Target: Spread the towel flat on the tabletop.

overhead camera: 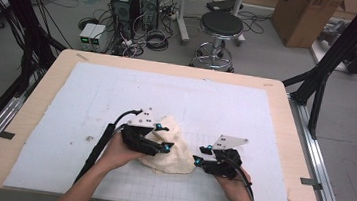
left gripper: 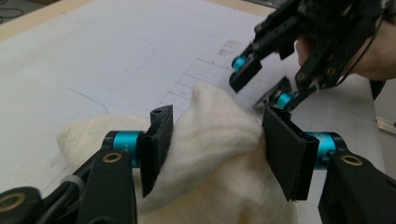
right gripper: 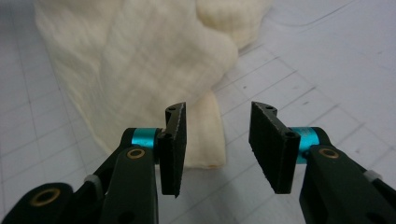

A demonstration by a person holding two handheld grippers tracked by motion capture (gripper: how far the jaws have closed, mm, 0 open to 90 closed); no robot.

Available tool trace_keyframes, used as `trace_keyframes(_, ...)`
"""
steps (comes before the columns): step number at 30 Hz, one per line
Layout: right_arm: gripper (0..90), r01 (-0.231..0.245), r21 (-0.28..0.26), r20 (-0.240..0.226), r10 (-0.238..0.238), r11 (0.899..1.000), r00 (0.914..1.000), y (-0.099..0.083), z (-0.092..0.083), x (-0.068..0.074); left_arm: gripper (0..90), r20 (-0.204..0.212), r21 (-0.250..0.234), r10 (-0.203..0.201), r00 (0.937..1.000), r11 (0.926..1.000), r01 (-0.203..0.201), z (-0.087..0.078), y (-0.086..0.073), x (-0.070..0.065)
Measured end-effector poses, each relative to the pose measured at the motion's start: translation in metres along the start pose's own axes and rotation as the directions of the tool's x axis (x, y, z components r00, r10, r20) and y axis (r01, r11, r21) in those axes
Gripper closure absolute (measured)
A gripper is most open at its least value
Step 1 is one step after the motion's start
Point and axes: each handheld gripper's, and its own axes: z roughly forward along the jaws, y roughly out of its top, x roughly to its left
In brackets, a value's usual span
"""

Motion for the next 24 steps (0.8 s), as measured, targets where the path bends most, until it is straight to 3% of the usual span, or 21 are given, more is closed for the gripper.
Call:
trace_keyframes(4,58.7,0.029,0.039,-0.016,-0.029,0.999,0.9995,0.002,0.01,0.004,42.9,-0.019,-0.034,-0.024,0.9995,0.9991,0.023,-0.016,-0.003,0.004)
trace_keyframes(10,66.1,0.038,0.085,-0.025,-0.036,0.996,0.999,0.003,0.02,0.004,42.5,-0.024,-0.051,-0.027,0.9993,0.9984,0.026,-0.025,-0.004,0.006)
trace_keyframes(16,86.2,0.038,0.082,-0.056,-0.033,0.996,0.9979,0.003,0.02,0.006,42.1,-0.054,-0.068,-0.039,0.9978,0.997,0.035,-0.04,-0.009,0.011)
trace_keyframes(18,87.5,0.048,0.09,-0.056,-0.043,0.995,0.9975,0.003,0.019,0.006,42.0,-0.062,-0.081,-0.053,0.9967,0.9955,0.048,-0.045,-0.012,0.012)
trace_keyframes(24,87.8,0.034,0.12,0.003,-0.035,0.992,0.9994,-0.006,-0.003,0.001,42.1,-0.083,-0.068,-0.062,0.9946,0.9961,0.056,-0.061,-0.029,0.013)
